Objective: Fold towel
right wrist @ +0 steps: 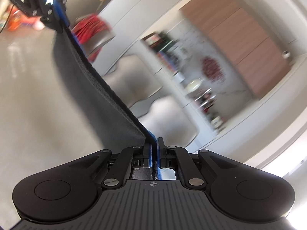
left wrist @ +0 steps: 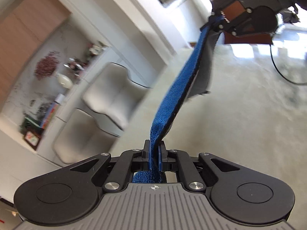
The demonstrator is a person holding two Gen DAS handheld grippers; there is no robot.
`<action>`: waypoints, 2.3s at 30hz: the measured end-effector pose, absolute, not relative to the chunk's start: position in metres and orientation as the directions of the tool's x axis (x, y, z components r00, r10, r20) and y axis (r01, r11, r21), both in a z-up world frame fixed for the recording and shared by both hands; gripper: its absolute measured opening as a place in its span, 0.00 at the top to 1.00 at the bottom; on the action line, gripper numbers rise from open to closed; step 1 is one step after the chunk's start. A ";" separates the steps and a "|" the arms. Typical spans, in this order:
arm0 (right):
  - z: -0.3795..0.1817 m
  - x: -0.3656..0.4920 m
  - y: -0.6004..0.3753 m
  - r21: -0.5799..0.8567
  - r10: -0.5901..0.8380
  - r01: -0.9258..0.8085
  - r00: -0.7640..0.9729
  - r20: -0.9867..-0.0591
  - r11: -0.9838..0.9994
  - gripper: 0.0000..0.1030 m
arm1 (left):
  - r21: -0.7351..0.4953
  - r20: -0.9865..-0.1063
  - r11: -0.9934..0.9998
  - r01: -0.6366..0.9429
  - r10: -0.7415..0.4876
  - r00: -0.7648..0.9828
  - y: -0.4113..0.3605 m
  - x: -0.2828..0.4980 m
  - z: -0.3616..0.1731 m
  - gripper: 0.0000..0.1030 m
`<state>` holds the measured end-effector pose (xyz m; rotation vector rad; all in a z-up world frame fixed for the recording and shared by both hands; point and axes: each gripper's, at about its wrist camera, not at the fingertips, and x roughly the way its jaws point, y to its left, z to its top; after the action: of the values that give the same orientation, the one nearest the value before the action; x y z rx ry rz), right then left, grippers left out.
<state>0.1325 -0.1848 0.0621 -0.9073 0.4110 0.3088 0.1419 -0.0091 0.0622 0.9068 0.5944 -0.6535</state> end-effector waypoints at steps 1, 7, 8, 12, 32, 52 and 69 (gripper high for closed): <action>0.049 0.125 -0.185 -0.684 0.083 -0.458 0.858 -0.506 0.568 0.95 | 0.485 -0.734 0.448 0.751 -0.258 0.628 -0.010 0.136 0.049 0.94; -0.028 0.081 -0.178 -0.533 0.097 -0.648 0.680 -0.727 0.545 0.95 | 0.287 -0.866 0.469 0.835 -0.244 0.435 -0.003 0.104 -0.031 0.95; -0.041 0.074 -0.176 -0.505 0.098 -0.674 0.646 -0.757 0.539 0.95 | 0.266 -0.878 0.472 0.841 -0.241 0.413 -0.002 0.100 -0.041 0.95; -0.080 0.046 -0.164 -0.438 0.094 -0.753 0.546 -0.833 0.491 0.95 | 0.218 -0.908 0.470 0.855 -0.223 0.354 0.004 0.082 -0.066 0.95; -0.073 0.057 -0.176 -0.417 0.024 -0.728 0.510 -0.860 0.544 0.73 | 0.228 -0.811 0.820 0.526 -0.140 0.569 0.058 0.217 -0.078 0.72; -0.062 0.110 -0.178 -0.313 0.128 -0.661 0.530 -0.839 0.682 0.74 | 0.060 -0.887 0.932 0.358 -0.115 0.447 0.067 0.291 -0.142 0.44; -0.073 0.141 -0.184 -0.310 0.117 -0.625 0.546 -0.830 0.717 0.73 | 0.269 -0.888 0.800 0.536 -0.009 0.459 0.047 0.301 -0.136 0.95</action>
<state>0.1409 -0.1842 -0.0734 -0.6419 0.8931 0.4770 0.3013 0.0469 -0.1363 0.5724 1.0515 -0.3586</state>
